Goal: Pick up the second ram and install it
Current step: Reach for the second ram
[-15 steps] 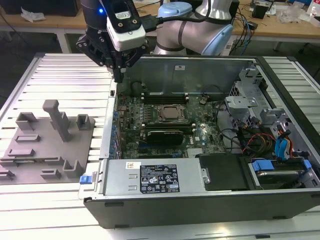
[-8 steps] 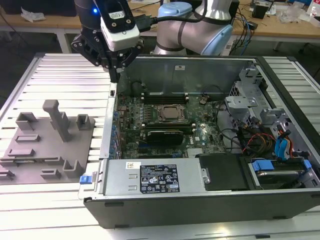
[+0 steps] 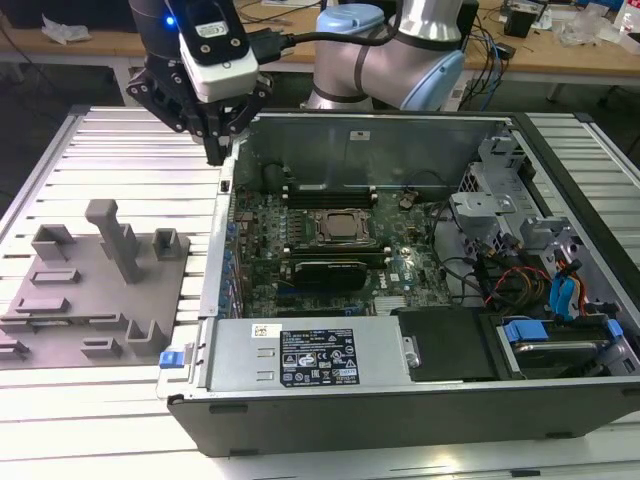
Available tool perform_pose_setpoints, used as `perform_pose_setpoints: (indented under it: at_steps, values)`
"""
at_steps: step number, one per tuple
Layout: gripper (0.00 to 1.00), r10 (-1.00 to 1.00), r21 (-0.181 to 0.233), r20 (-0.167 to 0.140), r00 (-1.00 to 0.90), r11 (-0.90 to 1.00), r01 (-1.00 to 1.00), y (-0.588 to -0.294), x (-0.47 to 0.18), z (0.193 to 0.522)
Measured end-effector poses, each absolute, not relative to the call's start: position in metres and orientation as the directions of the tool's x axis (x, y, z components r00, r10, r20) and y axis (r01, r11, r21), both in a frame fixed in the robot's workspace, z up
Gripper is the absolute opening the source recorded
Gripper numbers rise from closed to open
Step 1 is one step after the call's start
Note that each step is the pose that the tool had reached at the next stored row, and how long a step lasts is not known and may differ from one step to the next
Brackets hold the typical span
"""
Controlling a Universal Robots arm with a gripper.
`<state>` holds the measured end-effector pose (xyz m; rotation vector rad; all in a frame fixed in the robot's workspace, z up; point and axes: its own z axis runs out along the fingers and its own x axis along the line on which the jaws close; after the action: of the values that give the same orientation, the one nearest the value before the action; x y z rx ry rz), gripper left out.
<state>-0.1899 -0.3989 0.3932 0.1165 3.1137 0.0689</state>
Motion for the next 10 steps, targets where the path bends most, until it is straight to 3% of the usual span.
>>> perform_pose_setpoints:
  at_steps: [10]
  values:
    - [0.11, 0.075, 0.045, -0.023, -0.997, 0.996, 0.074, -0.399, -0.206, 0.393]
